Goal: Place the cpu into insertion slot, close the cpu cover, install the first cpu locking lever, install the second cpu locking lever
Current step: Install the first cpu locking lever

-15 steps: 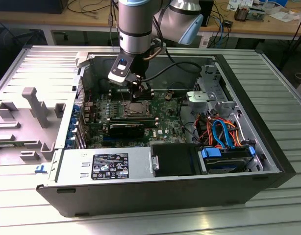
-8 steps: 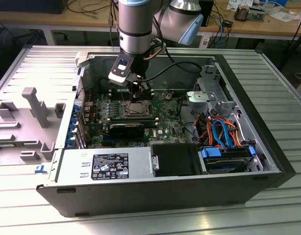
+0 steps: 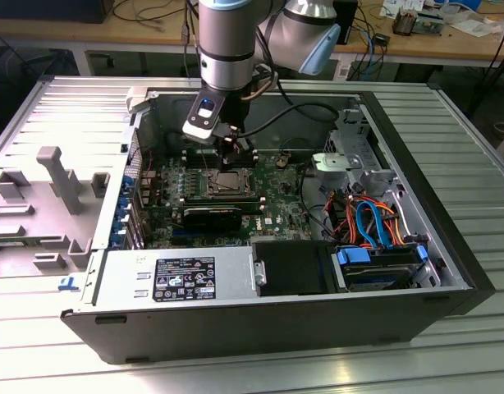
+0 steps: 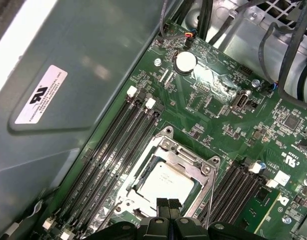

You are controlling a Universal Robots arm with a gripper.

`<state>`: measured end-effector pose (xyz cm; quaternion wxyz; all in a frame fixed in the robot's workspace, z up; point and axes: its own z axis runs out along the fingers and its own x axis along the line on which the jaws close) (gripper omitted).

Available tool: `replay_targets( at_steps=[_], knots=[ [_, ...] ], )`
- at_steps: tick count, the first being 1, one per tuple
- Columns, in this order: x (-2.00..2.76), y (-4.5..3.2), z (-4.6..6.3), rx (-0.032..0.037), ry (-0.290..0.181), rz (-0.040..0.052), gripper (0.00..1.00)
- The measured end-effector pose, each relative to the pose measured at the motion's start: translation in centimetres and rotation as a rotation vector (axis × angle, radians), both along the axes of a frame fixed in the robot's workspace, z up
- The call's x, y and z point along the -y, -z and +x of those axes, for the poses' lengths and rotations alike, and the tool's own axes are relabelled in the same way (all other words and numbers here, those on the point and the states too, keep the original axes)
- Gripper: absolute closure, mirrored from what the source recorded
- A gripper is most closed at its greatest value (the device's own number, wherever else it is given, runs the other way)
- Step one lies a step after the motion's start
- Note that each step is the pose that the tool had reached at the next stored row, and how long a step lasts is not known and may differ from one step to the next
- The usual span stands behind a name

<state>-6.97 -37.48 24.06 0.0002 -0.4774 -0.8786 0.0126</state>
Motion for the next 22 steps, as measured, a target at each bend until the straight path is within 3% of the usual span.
replay_targets(
  at_steps=[22],
  knots=[
    [0.0,0.0,0.07,0.0,-0.037,0.0,0.89]
  ],
)
